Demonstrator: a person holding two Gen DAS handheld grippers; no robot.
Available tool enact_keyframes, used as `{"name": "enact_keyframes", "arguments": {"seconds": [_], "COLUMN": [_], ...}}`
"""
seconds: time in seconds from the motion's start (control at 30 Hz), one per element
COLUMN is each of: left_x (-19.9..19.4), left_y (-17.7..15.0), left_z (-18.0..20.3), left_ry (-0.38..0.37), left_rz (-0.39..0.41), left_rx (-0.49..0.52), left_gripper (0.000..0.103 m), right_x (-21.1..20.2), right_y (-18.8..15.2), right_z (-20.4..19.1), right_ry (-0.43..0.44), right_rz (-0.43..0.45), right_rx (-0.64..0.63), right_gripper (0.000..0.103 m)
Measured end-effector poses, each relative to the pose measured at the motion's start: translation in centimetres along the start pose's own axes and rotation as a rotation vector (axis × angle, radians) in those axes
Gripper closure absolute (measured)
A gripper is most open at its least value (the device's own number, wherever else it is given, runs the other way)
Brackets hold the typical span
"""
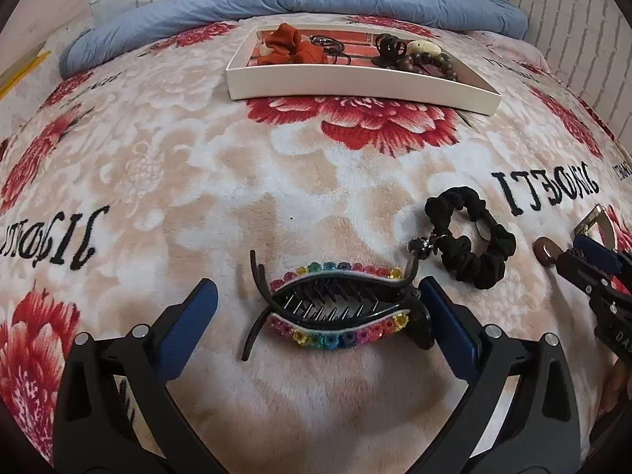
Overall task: Organize jewelry
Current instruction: 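Grasp the rainbow claw clip with the left tool while the right tool grasps the brown pendant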
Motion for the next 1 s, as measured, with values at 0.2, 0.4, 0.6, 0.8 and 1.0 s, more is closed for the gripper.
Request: {"name": "enact_keyframes", "arguments": {"seconds": [0.2, 0.4, 0.6, 0.8, 1.0], "left_x": [0.3, 0.4, 0.1, -0.2, -0.7], "left_y": [0.2, 0.3, 0.4, 0.4, 0.4], "left_z": [0.0, 0.1, 0.5, 0.4, 0.0], "left_ry": [-0.005, -0.012, -0.021, -0.033, -0.047], "left_rz": [-0.001, 0.000, 0.012, 0.024, 0.039], "left_rx": [-0.007, -0.008, 0.011, 0.008, -0.012], "left_gripper": [0.005, 0.010, 0.023, 0.028, 0.029], "right_x": [0.1, 0.4, 0.4, 0.2, -0.5], "right_y": [-0.1, -0.2, -0.1, -0.1, 0.3], "right_z": [0.0, 0.2, 0.4, 0.4, 0.2], "right_ry": [-0.004, -0.019, -0.038, -0.039, -0.040], "right_rz": [-0.005, -0.015, -0.015, -0.006, 0.010], "right_rx": [-0.007, 0.000, 0.007, 0.011, 0.000], "right_gripper": [0.058, 0.071, 0.082, 0.083, 0.083]}}
Point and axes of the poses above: each gripper's, at about its wrist camera, not at the fingertips, and x roughly the way its jaws point, z to its right, y to its top, the point moved 9 cm from there along x, roughly the way its jaws point, and after that the axes turned 9 degrees about -z, right-handed, at the moved point
